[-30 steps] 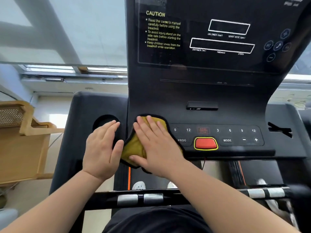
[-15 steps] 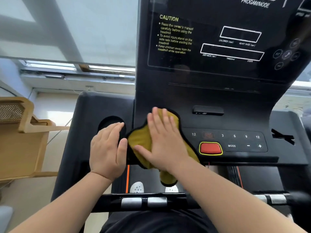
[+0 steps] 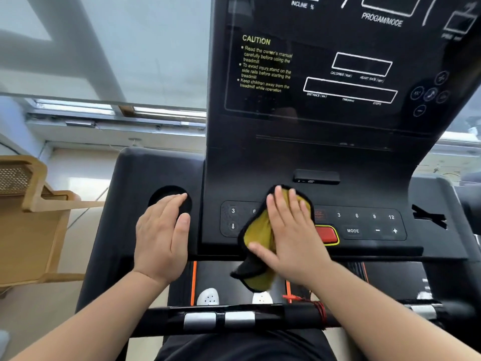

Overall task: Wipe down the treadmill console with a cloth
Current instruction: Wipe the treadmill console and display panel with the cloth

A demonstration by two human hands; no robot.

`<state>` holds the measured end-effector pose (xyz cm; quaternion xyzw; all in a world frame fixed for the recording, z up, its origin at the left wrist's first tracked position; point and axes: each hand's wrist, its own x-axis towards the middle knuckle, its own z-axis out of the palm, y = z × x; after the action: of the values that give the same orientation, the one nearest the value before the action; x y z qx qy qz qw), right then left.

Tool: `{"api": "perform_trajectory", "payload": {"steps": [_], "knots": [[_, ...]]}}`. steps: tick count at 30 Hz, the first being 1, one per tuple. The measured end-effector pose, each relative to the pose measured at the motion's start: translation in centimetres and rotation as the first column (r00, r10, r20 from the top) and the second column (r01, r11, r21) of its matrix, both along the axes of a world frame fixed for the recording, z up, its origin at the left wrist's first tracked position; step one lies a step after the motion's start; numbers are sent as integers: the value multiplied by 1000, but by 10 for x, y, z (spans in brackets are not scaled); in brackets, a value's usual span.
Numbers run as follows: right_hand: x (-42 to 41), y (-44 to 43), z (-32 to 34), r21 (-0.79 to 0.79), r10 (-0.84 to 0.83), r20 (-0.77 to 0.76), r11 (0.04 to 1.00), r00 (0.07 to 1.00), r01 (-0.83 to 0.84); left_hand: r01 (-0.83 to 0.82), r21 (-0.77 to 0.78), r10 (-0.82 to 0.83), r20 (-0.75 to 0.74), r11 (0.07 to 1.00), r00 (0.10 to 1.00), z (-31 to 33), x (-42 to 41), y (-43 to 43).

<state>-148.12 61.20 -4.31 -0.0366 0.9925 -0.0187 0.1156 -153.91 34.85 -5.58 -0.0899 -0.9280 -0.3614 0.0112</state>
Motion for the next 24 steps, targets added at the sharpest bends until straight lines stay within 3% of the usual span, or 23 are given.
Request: {"api": "perform_trajectory", "payload": {"steps": [2,4,8,11,13,18,21,24], "knots": [[-20,-11,2,-5,-74,-20,997,997,74,8,39,-8,8,999,1000,1,0,-2],[-39,-27,1,-20,-44,-37,999,998,43,20,85,-21,4,996,1000,2,0,-5],[-69,-59,0,-85,240,-85,965,967,-247,91,86,-87,-48,992,995,11,-3,-11],[-78,-62,2,-64,349,-75,933,934,-354,84,70,-79,-67,994,995,23,-16,-11],[-71,-56,2,-77,301,-86,948,950,-307,80,54,-75,-84,995,994,30,-30,-8],[-51,-44,1,-106,-17,-120,994,993,4,110,36,-107,-83,993,991,43,-57,4],[-70,-40,2,-110,31,-159,993,987,-49,64,77,-58,-70,995,996,46,-66,11],[-97,-44,3,-79,197,-255,972,947,-223,8,142,-2,-43,990,999,47,-73,16]]}}
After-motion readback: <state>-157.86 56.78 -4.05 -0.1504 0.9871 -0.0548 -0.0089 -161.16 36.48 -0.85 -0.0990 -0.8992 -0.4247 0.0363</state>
